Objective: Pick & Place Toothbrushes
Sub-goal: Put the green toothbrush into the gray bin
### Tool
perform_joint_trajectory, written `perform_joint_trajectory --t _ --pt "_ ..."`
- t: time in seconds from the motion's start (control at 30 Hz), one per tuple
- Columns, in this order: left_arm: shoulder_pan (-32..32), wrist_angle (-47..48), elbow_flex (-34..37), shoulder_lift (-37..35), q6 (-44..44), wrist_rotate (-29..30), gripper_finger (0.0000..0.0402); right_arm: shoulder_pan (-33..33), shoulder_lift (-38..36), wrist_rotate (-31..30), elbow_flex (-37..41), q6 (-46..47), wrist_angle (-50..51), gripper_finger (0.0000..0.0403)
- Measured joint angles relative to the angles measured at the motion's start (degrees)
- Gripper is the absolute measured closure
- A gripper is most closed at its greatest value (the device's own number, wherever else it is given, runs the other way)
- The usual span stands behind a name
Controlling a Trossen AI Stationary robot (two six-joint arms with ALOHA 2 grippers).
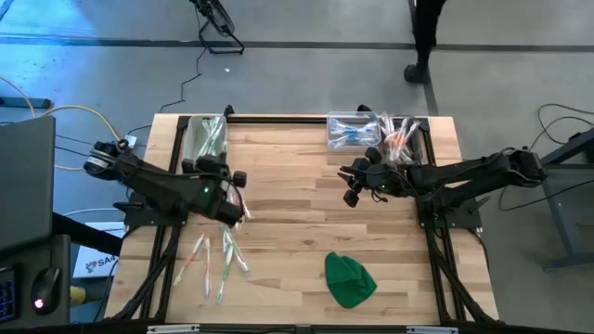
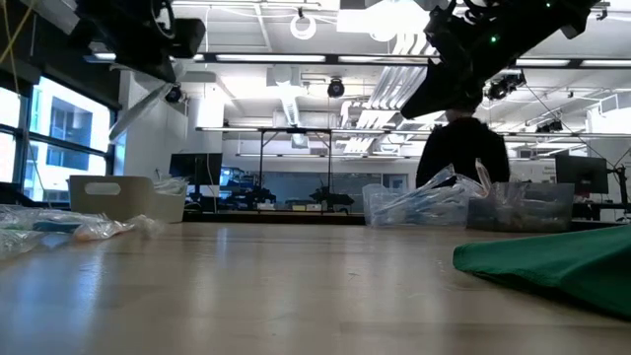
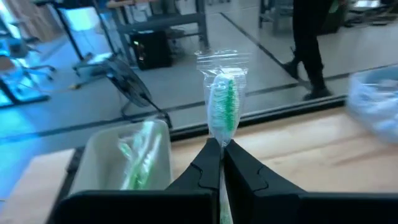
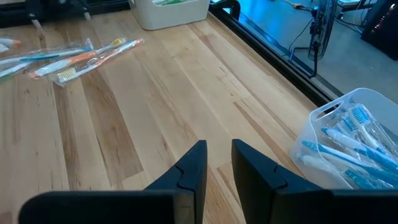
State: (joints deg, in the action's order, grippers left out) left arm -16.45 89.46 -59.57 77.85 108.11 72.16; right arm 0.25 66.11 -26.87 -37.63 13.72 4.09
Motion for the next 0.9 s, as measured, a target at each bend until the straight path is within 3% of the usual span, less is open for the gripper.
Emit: perform_joint_trajectory --t 0.17,0.3,0.4,0.63,0.73,0.9 --pt "4.1 -1.5 0.0 0.0 -4.0 0.8 0.0400 0.0 0.0 0.0 0.0 0.0 -0.1 0.0337" --pt "6.3 -11.9 0.0 0.0 -12.7 0.2 0.0401 0.0 0.0 0.0 0.0 0.0 -0.1 0.0337" --pt "7.0 -25.2 0.0 0.0 -24.6 -3.7 0.0401 0.0 0.0 0.0 0.0 0.0 -0.6 0.0337" --pt "10.5 -52.4 0.0 0.0 -62.5 -12.8 0.0401 0.0 0.0 0.0 0.0 0.0 -0.5 0.0337" --pt "13.9 -57.4 0.0 0.0 -71.0 -15.4 0.0401 0.0 0.0 0.0 0.0 0.0 -0.5 0.0337" --pt "21.4 -60.0 0.0 0.0 -77.0 -20.9 0.0401 0.1 0.0 0.0 0.0 0.0 -0.4 0.0337"
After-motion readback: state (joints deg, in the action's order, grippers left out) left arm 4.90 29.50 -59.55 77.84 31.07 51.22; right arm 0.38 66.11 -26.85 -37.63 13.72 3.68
